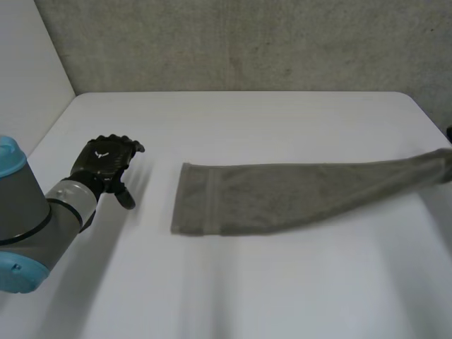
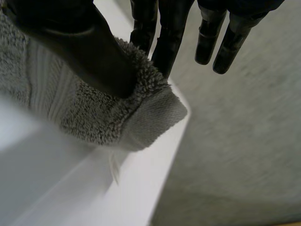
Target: Fold the towel.
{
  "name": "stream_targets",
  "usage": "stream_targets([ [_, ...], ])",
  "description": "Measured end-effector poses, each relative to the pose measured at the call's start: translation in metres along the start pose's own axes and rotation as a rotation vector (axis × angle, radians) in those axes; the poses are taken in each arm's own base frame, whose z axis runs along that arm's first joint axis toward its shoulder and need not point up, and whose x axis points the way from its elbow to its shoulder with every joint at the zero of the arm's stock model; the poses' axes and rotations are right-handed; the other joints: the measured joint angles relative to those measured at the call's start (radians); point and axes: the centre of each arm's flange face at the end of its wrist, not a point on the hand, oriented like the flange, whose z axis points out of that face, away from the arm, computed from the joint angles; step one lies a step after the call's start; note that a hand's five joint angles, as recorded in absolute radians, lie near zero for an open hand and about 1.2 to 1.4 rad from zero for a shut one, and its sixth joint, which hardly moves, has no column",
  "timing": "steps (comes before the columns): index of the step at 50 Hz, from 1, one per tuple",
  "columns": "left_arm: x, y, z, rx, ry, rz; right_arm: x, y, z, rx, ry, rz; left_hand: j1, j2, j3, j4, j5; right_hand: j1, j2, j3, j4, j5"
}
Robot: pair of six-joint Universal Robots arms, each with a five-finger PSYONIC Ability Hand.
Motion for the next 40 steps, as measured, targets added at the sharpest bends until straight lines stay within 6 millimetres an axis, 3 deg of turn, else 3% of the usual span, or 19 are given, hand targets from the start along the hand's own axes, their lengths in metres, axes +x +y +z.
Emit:
stream_targets([
  [1, 0.0, 0.0, 0.0, 0.001, 0.0, 0.0, 0.002, -0.006, 0.0, 0.014, 0.004, -0.005, 0.0, 0.0, 0.0, 0.0, 0.0, 0.0, 0.0, 0.0, 0.0, 0.0],
  [5, 0.0, -0.002, -0.001, 0.006, -0.001, 0.001, -0.005, -0.062, -0.007, 0.142, -0.009, -0.038, 0.0, -0.004, 0.0, 0.0, -0.002, 0.003, 0.0, 0.0, 0.0, 0.0],
  [8, 0.0, -0.002, -0.002, 0.006, -0.001, 0.001, -0.036, -0.108, -0.017, 0.253, -0.075, -0.058, 0.0, -0.004, 0.0, 0.0, -0.002, 0.004, 0.0, 0.0, 0.0, 0.001],
  [9, 0.0, -0.002, -0.002, 0.006, -0.001, 0.001, -0.042, -0.114, -0.019, 0.269, -0.087, -0.061, 0.0, -0.004, 0.0, 0.0, -0.002, 0.004, 0.0, 0.0, 0.0, 0.002],
  [10, 0.0, -0.002, -0.002, 0.006, 0.0, 0.001, -0.062, -0.132, -0.026, 0.316, -0.129, -0.069, 0.0, -0.004, 0.0, 0.0, -0.002, 0.005, 0.0, 0.0, 0.0, 0.001],
  [13, 0.0, -0.002, -0.002, 0.008, 0.0, 0.002, -0.099, -0.159, -0.038, 0.386, -0.204, -0.084, 0.0, -0.004, 0.0, 0.0, -0.002, 0.005, 0.0, 0.0, 0.0, 0.001],
  [17, 0.0, -0.002, -0.002, 0.013, -0.002, 0.003, -0.177, -0.195, -0.063, 0.484, -0.354, -0.115, 0.0, -0.004, 0.0, 0.0, -0.002, 0.005, 0.0, 0.0, 0.0, 0.001],
  [22, 0.0, -0.003, -0.002, 0.018, -0.004, 0.003, -0.26, -0.206, -0.089, 0.536, -0.511, -0.159, 0.0, -0.004, 0.0, 0.0, -0.002, 0.005, 0.0, 0.0, 0.0, 0.001],
  [28, -0.001, -0.003, -0.002, 0.018, -0.005, 0.003, -0.34, -0.19, -0.106, 0.544, -0.646, -0.247, 0.0, -0.005, 0.0, 0.0, -0.002, 0.005, 0.0, 0.0, 0.0, 0.001],
  [34, 0.0, -0.002, -0.002, 0.017, -0.004, 0.003, -0.374, -0.174, -0.105, 0.52, -0.667, -0.308, 0.0, -0.005, 0.0, 0.0, -0.003, -0.032, -0.034, 0.0, 0.0, -0.038],
  [40, 0.001, -0.002, -0.002, 0.015, 0.001, 0.003, -0.37, -0.177, -0.1, 0.505, -0.63, -0.299, 0.0, -0.007, 0.0, 0.0, -0.003, -0.559, -0.534, 0.0, 0.0, -0.586],
])
